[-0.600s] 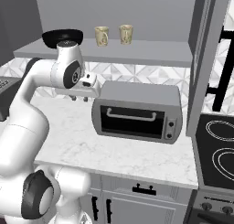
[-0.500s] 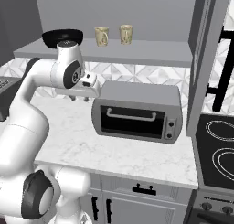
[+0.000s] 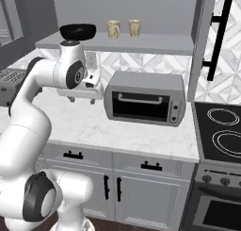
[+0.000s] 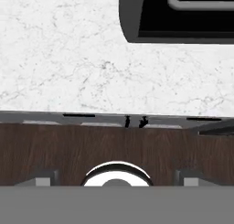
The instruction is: Gather all objects into one cabinet and sort the glasses and bowls to opposite sides.
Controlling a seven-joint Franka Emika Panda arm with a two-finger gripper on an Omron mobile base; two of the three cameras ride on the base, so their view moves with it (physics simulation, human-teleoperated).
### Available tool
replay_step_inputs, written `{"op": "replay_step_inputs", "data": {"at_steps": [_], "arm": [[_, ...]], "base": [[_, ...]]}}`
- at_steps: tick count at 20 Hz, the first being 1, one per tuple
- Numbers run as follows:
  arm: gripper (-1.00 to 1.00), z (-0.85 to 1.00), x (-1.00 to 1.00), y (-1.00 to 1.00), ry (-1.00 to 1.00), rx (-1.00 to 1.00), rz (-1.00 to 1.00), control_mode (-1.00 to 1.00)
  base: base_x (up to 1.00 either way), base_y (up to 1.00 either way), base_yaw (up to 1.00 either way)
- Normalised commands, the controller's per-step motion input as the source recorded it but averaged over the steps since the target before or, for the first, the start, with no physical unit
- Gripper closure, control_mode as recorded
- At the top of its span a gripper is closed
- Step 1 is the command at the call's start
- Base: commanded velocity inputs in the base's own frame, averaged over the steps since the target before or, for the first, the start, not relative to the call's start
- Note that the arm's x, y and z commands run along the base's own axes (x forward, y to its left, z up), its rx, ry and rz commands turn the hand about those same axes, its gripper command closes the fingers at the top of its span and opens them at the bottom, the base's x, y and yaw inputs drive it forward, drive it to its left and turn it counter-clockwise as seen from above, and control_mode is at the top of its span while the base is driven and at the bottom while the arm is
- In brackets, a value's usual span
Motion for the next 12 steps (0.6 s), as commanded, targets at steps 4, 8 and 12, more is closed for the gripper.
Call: {"op": "replay_step_inputs", "data": {"at_steps": [4,8,12], "arm": [[-1.00,0.00,0.00,0.00,0.00,0.00,0.00,1.00],[-1.00,0.00,0.00,0.00,0.00,0.00,0.00,1.00],[-1.00,0.00,0.00,0.00,0.00,0.00,0.00,1.00]], "base": [[-1.00,0.00,-0.02],[-1.00,-0.09,-0.03],[-0.97,-0.30,-0.08]]}}
